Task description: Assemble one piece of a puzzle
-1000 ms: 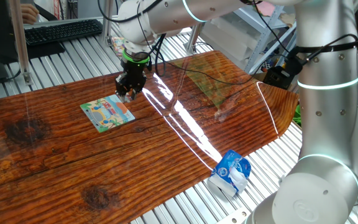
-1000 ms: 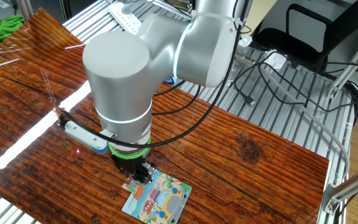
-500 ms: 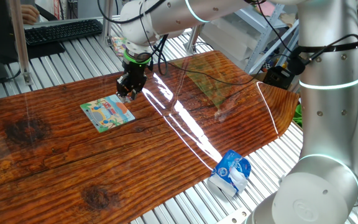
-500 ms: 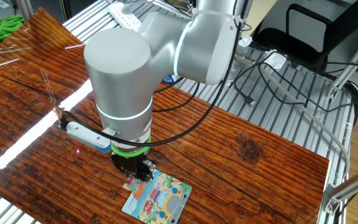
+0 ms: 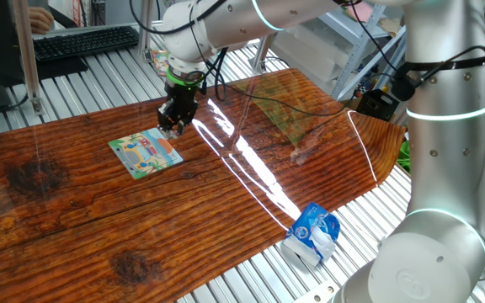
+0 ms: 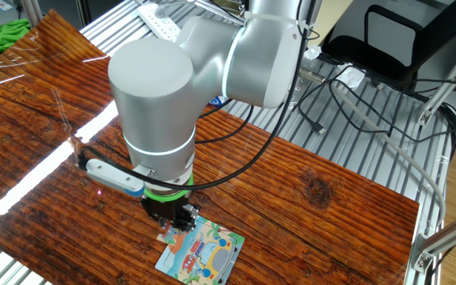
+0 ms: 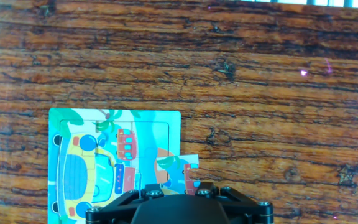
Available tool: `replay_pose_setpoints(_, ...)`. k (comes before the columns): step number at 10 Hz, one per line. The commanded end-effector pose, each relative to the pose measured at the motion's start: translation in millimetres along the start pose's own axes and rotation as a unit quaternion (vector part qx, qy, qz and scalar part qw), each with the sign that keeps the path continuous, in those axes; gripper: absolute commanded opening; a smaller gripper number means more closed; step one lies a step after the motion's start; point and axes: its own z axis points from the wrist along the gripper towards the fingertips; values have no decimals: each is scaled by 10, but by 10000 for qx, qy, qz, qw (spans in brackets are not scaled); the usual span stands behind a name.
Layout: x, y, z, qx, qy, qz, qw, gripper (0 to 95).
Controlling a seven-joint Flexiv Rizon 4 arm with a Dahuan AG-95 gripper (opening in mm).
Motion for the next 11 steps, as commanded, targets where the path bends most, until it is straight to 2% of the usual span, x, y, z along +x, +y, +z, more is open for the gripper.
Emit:
replay_pose_setpoints(1,-6,1,2,-23,23,-48,10000,0)
replay_pose_setpoints(3,-6,1,2,6,69,35,10000,0)
replay_pose_setpoints(5,-6,1,2,-35,138,230,9996,0)
replay_pose_setpoints(7,-6,1,2,-110,131,426,9989,0)
replay_pose_setpoints(11,-80,273,-48,-96,87,447,9989,0)
